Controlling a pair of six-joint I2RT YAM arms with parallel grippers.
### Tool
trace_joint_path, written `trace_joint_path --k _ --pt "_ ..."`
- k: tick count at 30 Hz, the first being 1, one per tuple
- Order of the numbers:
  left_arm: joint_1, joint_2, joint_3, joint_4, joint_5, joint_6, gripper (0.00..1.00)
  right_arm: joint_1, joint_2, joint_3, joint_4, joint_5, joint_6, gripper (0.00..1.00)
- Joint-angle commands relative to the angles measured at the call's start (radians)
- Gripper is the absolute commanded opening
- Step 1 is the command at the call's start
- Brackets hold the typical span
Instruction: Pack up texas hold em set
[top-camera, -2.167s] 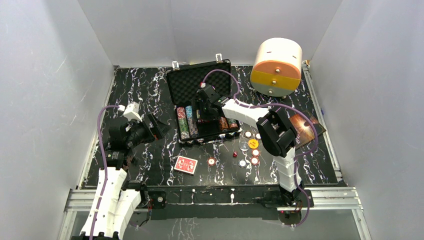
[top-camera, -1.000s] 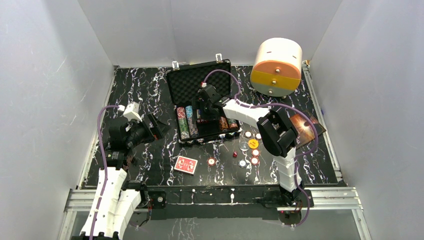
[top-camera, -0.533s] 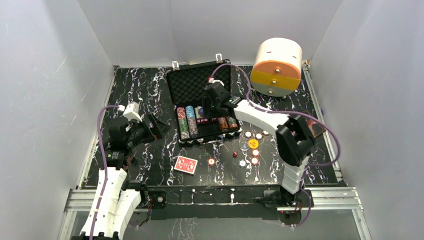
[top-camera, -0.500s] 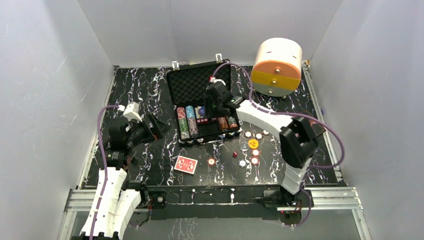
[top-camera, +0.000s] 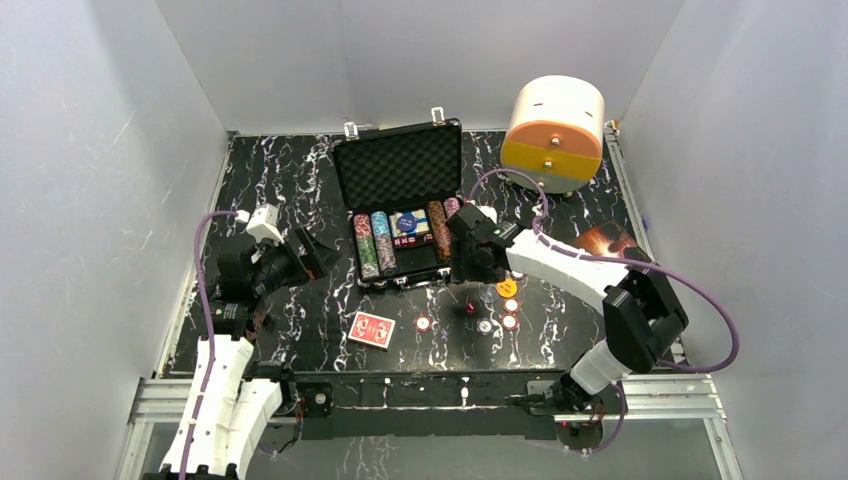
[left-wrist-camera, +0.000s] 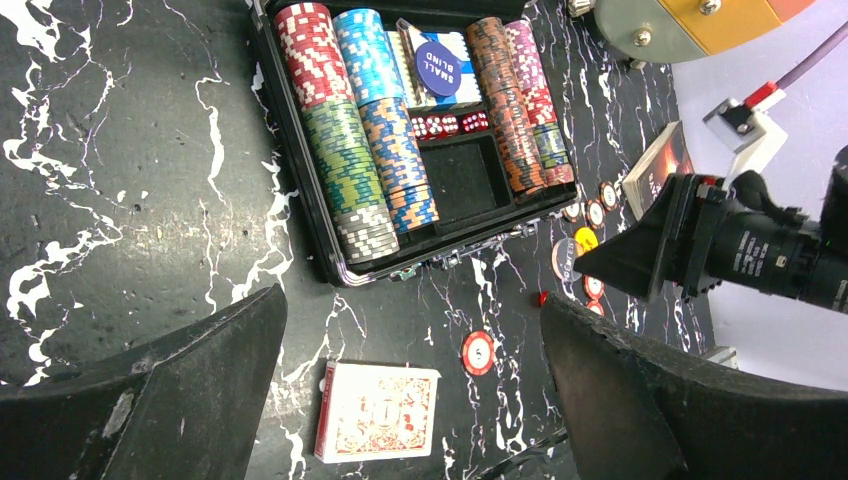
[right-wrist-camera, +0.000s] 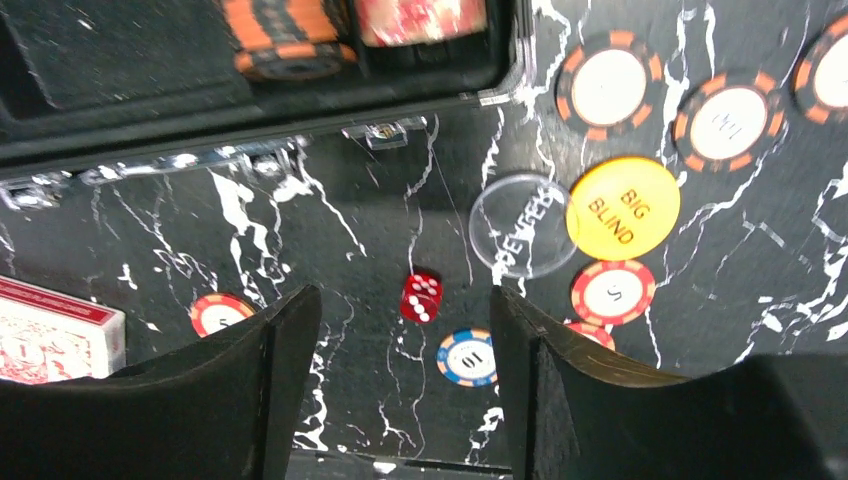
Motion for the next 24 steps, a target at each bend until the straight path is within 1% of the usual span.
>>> trace_joint_path --k 1,6,9,14,19,21,24 --pt "0.005 -0.012 0.016 -0.016 0.008 0.001 0.98 0.011 -0.038 -0.049 -0.007 -0.025 0.112 0.71" --pt "0.005 -0.014 0.017 -0.016 0.007 0.001 0.98 0.053 -0.031 -0.135 0.106 -0.041 0.204 0.65" --pt "0.005 -0.014 0.018 -0.016 0.005 0.0 0.98 0.083 0.008 -0.133 0.08 -0.001 0.241 0.64" --pt "0.005 -0.019 0.016 -0.016 0.001 -0.001 0.98 0.087 0.024 -0.133 0.07 0.087 0.273 0.56" --pt "0.005 -0.014 0.016 -0.016 0.004 -0.001 0.98 0.087 0.045 -0.13 0.057 0.118 0.296 0.53" --pt "0.004 -0.016 0.016 -0.016 0.004 -0.001 0.98 0.086 0.05 -0.134 0.059 0.119 0.301 0.5" --pt "0.005 -0.017 0.016 -0.016 0.003 0.0 0.99 0.087 0.052 -0.139 0.054 0.119 0.307 0.49"
